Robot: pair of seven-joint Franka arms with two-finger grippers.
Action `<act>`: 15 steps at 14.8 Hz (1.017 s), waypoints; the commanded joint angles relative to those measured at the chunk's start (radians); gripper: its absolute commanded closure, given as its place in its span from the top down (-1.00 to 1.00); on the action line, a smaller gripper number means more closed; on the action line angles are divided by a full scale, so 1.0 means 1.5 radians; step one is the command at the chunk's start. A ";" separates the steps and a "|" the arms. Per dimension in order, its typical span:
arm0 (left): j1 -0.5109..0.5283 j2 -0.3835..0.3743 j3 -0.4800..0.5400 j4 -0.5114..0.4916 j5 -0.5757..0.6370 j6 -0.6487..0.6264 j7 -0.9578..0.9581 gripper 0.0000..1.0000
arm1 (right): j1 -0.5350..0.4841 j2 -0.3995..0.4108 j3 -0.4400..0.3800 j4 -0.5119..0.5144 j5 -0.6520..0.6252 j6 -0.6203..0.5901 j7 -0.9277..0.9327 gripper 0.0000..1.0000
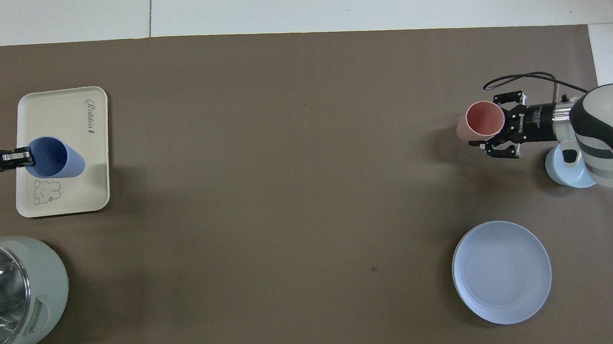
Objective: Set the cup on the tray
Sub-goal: 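Lower the cup onto the tray and open the left gripper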
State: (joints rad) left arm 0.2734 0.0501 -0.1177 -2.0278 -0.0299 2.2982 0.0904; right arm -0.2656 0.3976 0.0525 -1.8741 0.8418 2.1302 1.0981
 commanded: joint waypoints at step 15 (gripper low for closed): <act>0.067 0.040 -0.009 -0.053 -0.160 0.108 0.238 0.08 | -0.035 0.004 0.007 -0.030 0.041 0.003 -0.146 1.00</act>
State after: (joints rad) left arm 0.3705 0.1045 -0.1237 -2.0936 -0.2417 2.4214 0.4158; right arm -0.3053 0.4215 0.0551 -1.8958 0.8682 2.1245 0.9403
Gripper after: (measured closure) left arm 0.952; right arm 0.123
